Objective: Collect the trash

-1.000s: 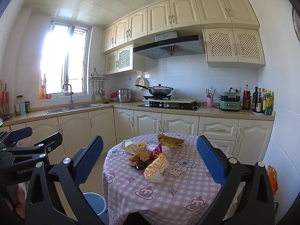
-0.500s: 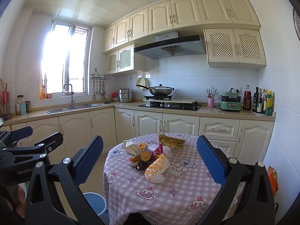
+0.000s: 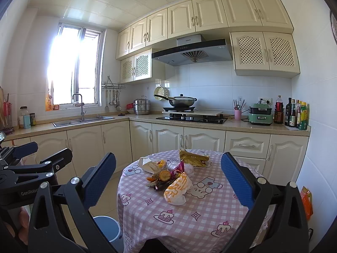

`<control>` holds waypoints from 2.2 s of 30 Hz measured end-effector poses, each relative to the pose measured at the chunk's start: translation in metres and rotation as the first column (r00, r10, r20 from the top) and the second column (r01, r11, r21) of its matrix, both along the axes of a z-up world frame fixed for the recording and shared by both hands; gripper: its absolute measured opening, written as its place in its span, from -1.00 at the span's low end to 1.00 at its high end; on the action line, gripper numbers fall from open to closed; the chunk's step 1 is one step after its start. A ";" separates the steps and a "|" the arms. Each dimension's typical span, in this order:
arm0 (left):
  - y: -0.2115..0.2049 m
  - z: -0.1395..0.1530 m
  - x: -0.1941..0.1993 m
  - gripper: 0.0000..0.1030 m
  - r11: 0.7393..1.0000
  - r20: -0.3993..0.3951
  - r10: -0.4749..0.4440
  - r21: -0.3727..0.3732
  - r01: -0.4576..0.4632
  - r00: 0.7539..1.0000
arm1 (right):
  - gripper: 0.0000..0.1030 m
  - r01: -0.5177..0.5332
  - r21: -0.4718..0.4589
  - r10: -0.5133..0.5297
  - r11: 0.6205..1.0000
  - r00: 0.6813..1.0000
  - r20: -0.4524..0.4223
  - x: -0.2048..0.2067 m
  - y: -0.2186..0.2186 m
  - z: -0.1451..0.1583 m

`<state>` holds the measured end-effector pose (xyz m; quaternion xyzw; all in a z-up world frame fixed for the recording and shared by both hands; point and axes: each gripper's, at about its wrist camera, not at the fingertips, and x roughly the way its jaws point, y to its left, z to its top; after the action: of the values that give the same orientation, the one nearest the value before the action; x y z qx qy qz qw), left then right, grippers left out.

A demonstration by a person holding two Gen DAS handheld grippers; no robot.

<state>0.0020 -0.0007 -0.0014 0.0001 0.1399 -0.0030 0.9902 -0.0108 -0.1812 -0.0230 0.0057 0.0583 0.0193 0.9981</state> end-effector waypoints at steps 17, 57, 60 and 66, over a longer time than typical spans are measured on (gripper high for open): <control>-0.001 -0.003 0.001 0.90 1.000 -0.010 -0.002 0.005 0.002 1.000 | 0.87 -0.003 0.002 0.003 1.000 1.000 -0.006 0.001 0.001 -0.002; -0.060 -0.092 0.161 0.90 0.986 -0.381 -0.162 -0.031 0.162 0.910 | 0.87 0.128 0.120 -0.080 0.984 0.937 -0.339 0.146 -0.082 -0.086; -0.089 -0.105 0.191 0.90 0.974 -0.426 -0.221 -0.046 0.223 0.877 | 0.87 0.164 0.135 -0.104 0.977 0.922 -0.372 0.163 -0.101 -0.096; -0.136 -0.135 0.244 0.90 0.956 -0.505 -0.272 -0.047 0.289 0.819 | 0.87 0.230 0.163 -0.137 0.959 0.885 -0.446 0.194 -0.134 -0.119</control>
<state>0.2461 -0.1372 -0.1368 0.0356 0.3932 -0.1462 0.9071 0.1837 -0.3155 -0.1416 0.1215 0.2737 -0.0713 0.9514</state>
